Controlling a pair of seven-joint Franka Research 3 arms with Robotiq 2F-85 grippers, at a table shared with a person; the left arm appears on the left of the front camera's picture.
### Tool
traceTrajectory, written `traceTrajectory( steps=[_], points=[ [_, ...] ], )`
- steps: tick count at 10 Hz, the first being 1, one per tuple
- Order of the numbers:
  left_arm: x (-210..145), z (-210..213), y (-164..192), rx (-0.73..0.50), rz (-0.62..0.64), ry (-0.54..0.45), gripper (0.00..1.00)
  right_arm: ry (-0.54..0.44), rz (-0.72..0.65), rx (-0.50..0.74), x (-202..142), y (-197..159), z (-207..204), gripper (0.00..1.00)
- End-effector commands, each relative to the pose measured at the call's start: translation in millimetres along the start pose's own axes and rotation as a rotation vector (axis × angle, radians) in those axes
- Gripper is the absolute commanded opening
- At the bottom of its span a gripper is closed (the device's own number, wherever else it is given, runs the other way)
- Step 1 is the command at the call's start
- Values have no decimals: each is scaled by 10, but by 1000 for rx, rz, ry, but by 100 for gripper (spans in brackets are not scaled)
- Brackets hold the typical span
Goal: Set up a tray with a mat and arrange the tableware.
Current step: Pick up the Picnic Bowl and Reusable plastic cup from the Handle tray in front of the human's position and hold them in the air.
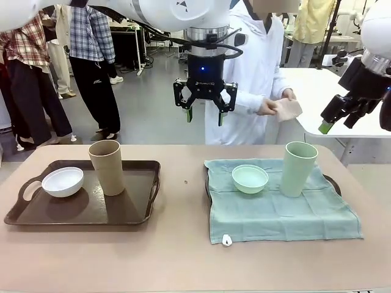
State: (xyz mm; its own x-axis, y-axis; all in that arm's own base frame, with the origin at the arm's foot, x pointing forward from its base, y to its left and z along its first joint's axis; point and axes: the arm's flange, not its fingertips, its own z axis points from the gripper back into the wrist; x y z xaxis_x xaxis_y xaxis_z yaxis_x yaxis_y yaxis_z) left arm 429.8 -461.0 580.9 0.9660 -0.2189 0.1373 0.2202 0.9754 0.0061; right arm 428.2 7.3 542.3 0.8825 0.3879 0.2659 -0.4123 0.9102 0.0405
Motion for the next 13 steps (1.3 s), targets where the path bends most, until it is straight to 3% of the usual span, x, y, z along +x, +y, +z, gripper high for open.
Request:
traceTrajectory(
  steps=[1, 8, 9, 13],
  points=[
    [-25, -7, 16, -5, -10, -7, 80, -15, 16, -1, 12, -14, -7, 100],
    [-25, -7, 16, -5, -10, -7, 80, -2, 2, 2, 3, 3, 0, 100],
    [0, 0, -1, 0, 0, 0, 81, -40, 17, 50, -117, 8, 54, 100],
    [-274, -53, 829, -83, -26, 7, 81, -35, -82, 205, -398, -374, 60, 100]
  ],
)
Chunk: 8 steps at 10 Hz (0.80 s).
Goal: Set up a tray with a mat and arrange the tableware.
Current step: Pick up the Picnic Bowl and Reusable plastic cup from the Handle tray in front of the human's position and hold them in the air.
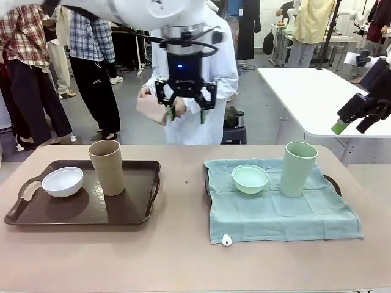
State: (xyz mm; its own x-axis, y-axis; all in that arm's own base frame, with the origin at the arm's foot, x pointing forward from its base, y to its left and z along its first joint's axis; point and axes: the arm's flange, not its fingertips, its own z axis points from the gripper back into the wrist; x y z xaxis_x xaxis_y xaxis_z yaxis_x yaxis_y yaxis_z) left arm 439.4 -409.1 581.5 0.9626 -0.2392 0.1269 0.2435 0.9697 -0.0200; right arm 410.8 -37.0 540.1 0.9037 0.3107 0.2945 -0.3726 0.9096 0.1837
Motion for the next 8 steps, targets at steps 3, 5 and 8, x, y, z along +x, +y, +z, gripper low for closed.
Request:
traceTrajectory(
  steps=[3, 5, 8],
  points=[
    [-420, 39, 1164, -183, 79, -37, 81, 14, -59, 231, -188, -336, 100, 100],
    [-580, 83, 1802, -303, 156, -57, 81, 2, -93, 341, -261, -506, 85, 100],
    [-937, 132, 2690, -501, 272, -117, 81, -39, -156, 477, -336, -736, 44, 100]
  ],
)
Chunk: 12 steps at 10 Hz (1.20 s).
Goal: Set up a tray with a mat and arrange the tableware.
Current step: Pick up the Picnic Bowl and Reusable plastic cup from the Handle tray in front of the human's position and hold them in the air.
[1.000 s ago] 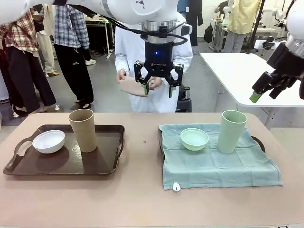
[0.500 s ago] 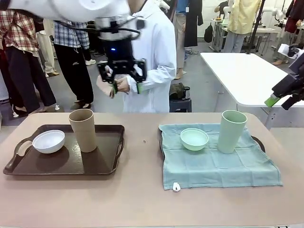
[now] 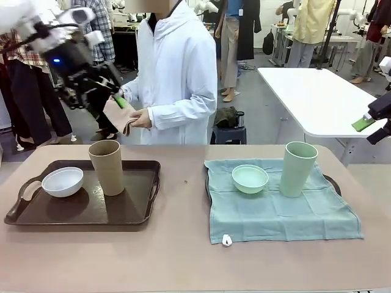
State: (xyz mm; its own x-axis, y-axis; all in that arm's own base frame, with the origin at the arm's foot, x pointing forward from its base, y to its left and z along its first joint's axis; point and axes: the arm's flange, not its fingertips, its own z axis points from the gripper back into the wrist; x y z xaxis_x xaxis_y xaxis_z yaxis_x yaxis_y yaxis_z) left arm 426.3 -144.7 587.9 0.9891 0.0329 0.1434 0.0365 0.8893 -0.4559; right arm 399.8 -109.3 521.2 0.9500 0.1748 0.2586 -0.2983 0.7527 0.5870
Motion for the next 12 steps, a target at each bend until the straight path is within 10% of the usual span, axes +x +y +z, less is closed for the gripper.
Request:
traceTrajectory(
  steps=[1, 5, 12],
  points=[
    [-146, 99, 492, -167, 30, -26, 81, -23, -22, 99, 45, -149, 48, 100],
    [-431, 159, 1365, -371, 112, -36, 81, -67, -83, 200, -244, -538, 175, 100],
    [-384, 221, 1316, -316, 109, -39, 81, -37, -77, 158, -262, -476, 122, 100]
  ],
)
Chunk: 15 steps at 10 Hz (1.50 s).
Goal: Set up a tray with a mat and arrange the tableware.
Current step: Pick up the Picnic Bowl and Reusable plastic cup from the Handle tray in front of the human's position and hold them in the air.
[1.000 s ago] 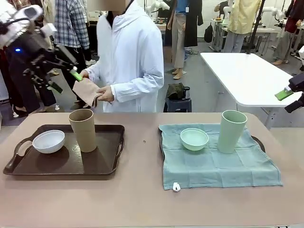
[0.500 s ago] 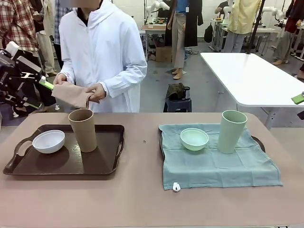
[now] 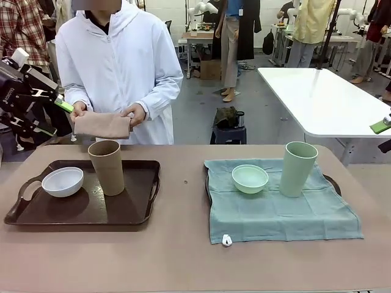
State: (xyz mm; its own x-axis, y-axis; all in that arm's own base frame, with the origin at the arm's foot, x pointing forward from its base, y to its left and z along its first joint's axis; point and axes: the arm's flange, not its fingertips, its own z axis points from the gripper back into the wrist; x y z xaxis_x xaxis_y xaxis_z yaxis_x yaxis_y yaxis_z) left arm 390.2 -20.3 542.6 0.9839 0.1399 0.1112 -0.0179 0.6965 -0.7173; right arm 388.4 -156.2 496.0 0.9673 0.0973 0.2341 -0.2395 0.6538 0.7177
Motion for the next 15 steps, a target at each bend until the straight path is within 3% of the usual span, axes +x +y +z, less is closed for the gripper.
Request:
traceTrajectory(
  steps=[1, 4, 8, 9, 15],
  points=[
    [89, 84, 136, -22, -22, 56, 81, 48, -12, 107, -54, -81, -48, 100],
    [333, 406, 637, -119, -70, 243, 81, 141, -11, 215, -180, -213, -282, 100],
    [523, 464, 1201, -225, -24, 133, 81, 181, -21, 263, -211, -402, -645, 100],
    [403, 505, 1058, -159, -46, 190, 81, 202, -32, 230, -246, -331, -526, 100],
    [403, 505, 1058, -159, -46, 190, 81, 202, -32, 230, -246, -331, -526, 100]
  ],
)
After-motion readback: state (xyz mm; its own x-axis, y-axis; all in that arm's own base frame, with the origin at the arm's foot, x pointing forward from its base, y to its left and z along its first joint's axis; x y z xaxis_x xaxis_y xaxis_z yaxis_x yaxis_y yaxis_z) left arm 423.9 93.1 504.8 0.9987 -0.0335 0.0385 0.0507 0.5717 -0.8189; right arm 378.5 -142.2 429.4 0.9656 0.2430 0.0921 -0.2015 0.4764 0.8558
